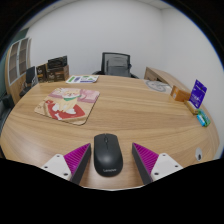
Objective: Arrange mouse
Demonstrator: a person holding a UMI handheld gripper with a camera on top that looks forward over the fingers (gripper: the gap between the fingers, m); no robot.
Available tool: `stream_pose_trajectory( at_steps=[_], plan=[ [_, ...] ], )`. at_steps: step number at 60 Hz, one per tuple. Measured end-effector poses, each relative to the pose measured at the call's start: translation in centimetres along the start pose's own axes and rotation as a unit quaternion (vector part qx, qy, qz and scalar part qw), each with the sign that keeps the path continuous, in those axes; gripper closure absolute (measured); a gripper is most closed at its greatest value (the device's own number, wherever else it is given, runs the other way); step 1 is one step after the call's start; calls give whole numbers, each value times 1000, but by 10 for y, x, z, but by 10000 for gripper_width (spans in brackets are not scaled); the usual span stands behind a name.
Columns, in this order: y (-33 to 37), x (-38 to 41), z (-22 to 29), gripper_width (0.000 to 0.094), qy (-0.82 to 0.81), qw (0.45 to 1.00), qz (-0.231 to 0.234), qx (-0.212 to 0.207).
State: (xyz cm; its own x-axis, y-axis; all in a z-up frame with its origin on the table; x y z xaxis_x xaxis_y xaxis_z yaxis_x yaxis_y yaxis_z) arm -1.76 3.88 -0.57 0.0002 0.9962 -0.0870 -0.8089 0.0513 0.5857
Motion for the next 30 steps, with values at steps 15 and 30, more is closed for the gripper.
stream_pose_trajectory(
  at_steps=[15,30],
  plan=[
    [-11,8,5,194,-1,1000,14,6],
    [-11,14,3,458,-10,1000,10,14]
  ],
)
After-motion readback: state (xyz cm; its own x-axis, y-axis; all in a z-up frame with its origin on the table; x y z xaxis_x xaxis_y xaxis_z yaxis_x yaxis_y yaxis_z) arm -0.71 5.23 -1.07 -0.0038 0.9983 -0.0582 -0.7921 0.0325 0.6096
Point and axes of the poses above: the point between the fingertips, and its own axes, seen from behind it with the camera up: x to the left, z up, y backward, against the way the camera looks, the point moved 1 cm from there along y, backward, against the way the camera looks, and after that the axes turned 6 degrees about -x, right-handed, at the moved point
